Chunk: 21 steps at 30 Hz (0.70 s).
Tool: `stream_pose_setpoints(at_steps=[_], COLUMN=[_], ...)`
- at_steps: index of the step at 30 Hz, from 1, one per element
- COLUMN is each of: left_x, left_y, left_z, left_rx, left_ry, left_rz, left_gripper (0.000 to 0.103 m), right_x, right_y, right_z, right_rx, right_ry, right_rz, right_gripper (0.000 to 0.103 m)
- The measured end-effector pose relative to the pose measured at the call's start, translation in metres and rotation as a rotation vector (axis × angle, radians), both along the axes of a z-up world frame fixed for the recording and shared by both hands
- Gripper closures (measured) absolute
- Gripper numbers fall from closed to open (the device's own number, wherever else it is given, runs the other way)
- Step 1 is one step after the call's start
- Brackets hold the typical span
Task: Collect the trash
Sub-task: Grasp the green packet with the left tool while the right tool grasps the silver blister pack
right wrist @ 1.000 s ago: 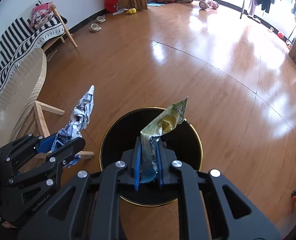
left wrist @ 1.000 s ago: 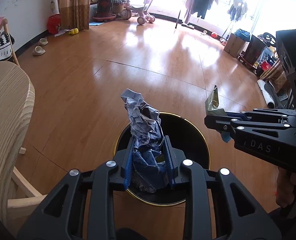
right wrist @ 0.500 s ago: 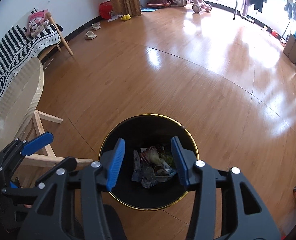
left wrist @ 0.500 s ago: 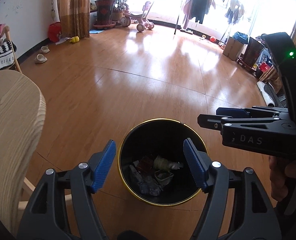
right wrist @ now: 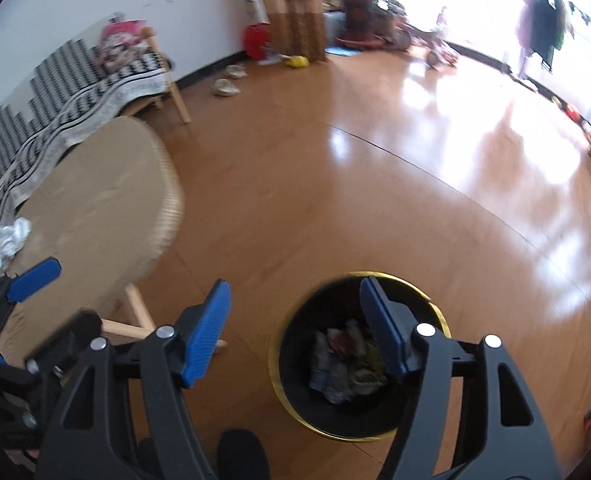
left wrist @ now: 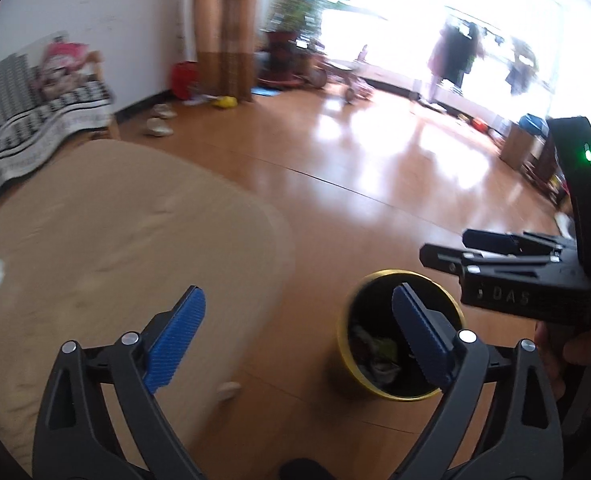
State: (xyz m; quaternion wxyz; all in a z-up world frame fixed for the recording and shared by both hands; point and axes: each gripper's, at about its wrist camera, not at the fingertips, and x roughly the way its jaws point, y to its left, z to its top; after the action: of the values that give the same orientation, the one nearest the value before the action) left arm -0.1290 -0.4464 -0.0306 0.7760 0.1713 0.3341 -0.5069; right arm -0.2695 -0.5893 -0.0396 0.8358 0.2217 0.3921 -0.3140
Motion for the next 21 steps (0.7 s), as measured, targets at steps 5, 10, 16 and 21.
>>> stream_pose_setpoints(at_steps=[5,10,16,21], left_x=[0.064,0.126,0.202,0.241], left_y=[0.081,0.173,0.306,0.381], left_z=[0.03,0.045,0.044,0.026], left_rx=[-0.015,-0.012,0.042,0.107], left_ry=[-0.037,-0.069,-0.117,-0.162], left_rz=[0.197,0.393,0.651,0.71], left_gripper=[0.01,0.01,0.01,0.01], right_x=[0.082,0.164,0.252,0.303], right_y=[0.061,0.135,0.214,0.271], right_z=[0.024,0.036,0.038,0.029], right_rx=[-0.029,-0.03,0.052,0.123], right_ry=[-0.034,-0.055,-0.06,-0.048], right_rz=[0.175,0.353,0.507,0.586], right_gripper=[0.032,0.031,0.031,0.031])
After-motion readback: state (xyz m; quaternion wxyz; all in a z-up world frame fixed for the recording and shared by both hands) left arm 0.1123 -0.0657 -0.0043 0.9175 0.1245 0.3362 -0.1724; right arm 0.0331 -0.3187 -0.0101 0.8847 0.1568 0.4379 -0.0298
